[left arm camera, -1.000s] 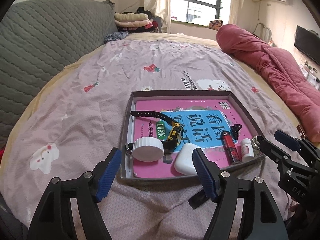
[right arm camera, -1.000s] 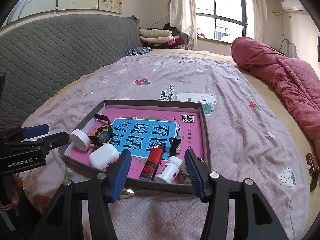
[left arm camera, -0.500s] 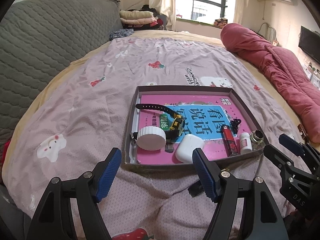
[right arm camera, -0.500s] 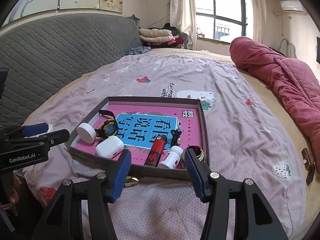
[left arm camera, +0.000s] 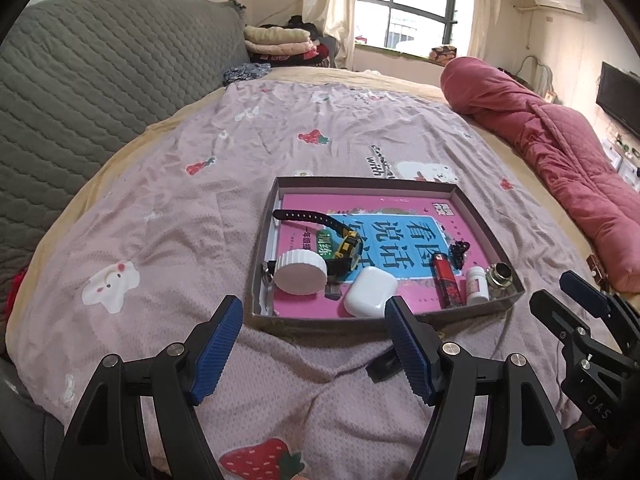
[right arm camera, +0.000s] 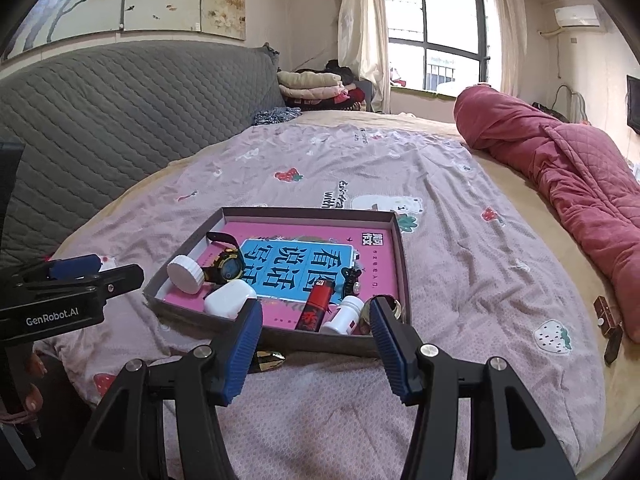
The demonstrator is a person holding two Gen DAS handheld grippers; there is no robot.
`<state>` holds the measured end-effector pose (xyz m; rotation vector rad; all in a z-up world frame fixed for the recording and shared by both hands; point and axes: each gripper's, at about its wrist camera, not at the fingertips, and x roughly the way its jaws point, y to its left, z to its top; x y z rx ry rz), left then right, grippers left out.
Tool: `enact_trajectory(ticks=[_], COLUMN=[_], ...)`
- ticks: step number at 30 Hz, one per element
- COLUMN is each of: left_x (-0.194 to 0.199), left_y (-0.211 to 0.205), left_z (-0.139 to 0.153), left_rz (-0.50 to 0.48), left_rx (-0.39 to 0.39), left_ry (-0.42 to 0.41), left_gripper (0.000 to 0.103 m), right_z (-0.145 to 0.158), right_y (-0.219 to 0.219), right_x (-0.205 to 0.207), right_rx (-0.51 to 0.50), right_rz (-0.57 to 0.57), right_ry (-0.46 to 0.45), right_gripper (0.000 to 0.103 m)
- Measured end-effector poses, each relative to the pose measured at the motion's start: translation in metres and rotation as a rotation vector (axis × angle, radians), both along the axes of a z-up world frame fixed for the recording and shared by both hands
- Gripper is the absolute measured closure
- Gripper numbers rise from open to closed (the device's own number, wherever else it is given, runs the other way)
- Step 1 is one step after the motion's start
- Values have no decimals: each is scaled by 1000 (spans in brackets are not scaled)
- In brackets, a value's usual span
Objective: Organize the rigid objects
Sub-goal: 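Withdraw both open tools back from the tray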
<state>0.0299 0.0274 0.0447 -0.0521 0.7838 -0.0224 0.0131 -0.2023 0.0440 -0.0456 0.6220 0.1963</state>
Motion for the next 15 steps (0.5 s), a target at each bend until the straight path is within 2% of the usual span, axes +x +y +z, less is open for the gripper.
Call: enact_trajectory(ticks=[15], left_x=[-20], left_y=[-5], left_z=[-8], left_rz=[-2], left_rx=[-11], left_ry=[28], left_gripper=[28], right_z=[-5], right_y=[0], right_x=[-17], right_rx=[22], right_rz=[-20], right_ry=[24], right_gripper=[48])
